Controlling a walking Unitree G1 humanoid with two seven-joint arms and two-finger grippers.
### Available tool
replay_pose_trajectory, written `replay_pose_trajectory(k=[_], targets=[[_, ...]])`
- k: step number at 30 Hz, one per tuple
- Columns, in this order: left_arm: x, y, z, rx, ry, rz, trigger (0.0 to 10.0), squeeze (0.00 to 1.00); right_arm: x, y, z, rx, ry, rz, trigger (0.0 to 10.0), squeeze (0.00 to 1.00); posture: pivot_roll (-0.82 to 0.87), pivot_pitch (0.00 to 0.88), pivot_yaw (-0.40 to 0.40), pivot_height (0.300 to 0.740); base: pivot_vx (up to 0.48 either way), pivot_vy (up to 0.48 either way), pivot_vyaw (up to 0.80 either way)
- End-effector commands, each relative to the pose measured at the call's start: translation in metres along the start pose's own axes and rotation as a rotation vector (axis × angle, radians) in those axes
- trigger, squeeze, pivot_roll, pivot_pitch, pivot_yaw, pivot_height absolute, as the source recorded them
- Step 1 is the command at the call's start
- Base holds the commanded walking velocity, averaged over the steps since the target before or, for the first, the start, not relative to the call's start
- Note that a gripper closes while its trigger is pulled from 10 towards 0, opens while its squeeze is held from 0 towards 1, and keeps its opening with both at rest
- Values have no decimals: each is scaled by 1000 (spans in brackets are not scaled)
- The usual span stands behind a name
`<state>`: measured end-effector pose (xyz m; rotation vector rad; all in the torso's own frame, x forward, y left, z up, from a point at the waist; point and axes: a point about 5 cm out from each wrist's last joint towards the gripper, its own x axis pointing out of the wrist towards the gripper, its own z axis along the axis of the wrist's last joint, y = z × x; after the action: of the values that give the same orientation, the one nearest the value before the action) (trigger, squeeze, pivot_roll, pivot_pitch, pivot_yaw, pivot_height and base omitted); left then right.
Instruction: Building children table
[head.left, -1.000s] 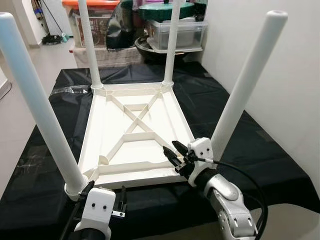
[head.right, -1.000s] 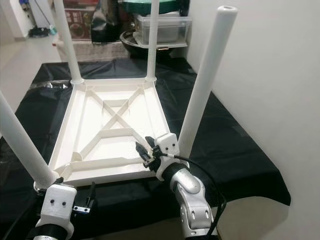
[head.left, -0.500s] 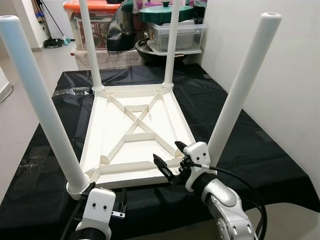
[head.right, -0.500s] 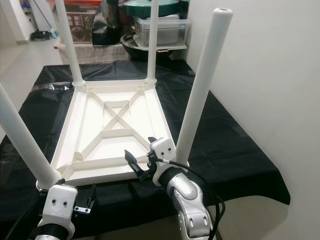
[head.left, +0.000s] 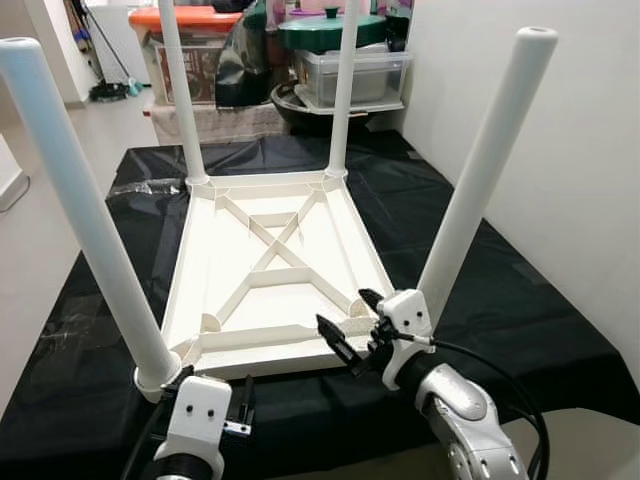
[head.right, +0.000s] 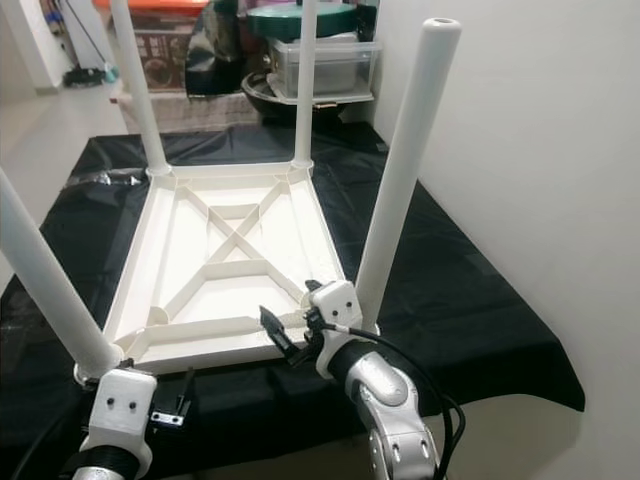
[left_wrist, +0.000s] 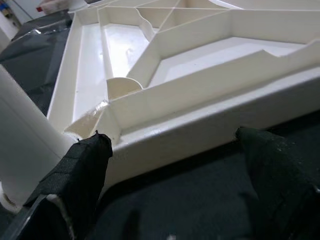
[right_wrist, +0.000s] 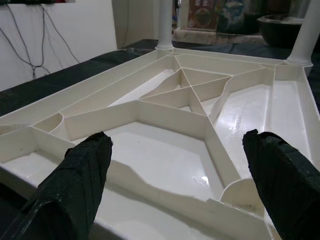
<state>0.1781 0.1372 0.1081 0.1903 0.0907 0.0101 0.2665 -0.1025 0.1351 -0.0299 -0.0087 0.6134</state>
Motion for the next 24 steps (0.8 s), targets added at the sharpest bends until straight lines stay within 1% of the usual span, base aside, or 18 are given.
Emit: replay_pose_trajectory(k=[1,6,13,24], targets=[[-1,0,-5,-2,23,2,10000,0,1,5,1,-4,-11,9,10000,0,-6,35,-28,734,-240,0,0],[-2,0,-5,-2,23,5,10000,0,1,8,0,-17,-1,9,10000,0,-6,35,-28,734,-327,0,0],[-1,1,-5,4,18,8,10000,0,3,7,0,-19,5,-4,10000,0,-9,26,-26,734,0,0,0],[-1,0,-3,-2,17,5,10000,0,6,13,-4,-23,23,5,10000,0,-6,22,-31,734,0,0,0]])
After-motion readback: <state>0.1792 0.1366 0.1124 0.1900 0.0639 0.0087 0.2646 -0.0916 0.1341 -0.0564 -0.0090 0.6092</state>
